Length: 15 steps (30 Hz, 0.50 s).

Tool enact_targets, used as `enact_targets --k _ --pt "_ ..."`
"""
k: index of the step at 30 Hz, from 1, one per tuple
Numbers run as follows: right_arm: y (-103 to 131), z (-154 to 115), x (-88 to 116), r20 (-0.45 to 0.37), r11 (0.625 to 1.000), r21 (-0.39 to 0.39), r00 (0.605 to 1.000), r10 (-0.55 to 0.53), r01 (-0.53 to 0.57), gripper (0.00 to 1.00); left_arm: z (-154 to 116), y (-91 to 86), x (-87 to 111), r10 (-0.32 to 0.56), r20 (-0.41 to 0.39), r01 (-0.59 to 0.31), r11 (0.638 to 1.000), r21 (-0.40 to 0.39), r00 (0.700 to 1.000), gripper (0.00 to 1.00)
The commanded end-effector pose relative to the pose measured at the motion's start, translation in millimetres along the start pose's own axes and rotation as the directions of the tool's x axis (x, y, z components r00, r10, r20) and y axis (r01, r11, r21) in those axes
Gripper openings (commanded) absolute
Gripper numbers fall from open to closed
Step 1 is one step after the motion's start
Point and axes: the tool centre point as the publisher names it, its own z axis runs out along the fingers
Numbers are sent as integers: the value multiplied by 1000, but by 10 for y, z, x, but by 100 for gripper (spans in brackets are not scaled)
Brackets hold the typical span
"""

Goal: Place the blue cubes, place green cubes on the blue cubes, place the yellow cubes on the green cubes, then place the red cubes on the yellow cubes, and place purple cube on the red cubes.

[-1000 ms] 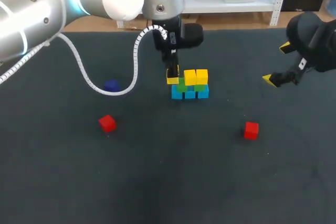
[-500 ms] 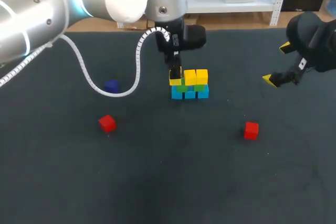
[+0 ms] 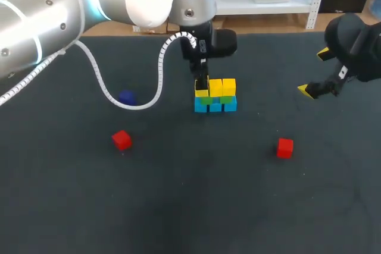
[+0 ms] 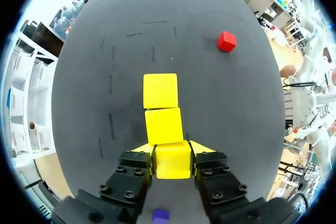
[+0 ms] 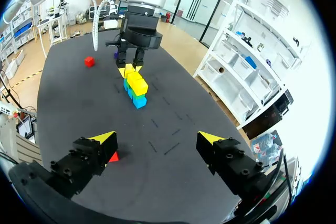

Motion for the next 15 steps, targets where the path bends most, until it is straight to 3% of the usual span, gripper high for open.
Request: enact_targets --k 1,15 --pt "29 21 12 5 985 175 1000 1 -2 100 -9 67 -46 3 -13 -3 1000 13 1000 0" --pt "29 21 12 5 985 175 1000 1 -2 100 37 88 -20 -11 -26 11 1000 21 1000 0"
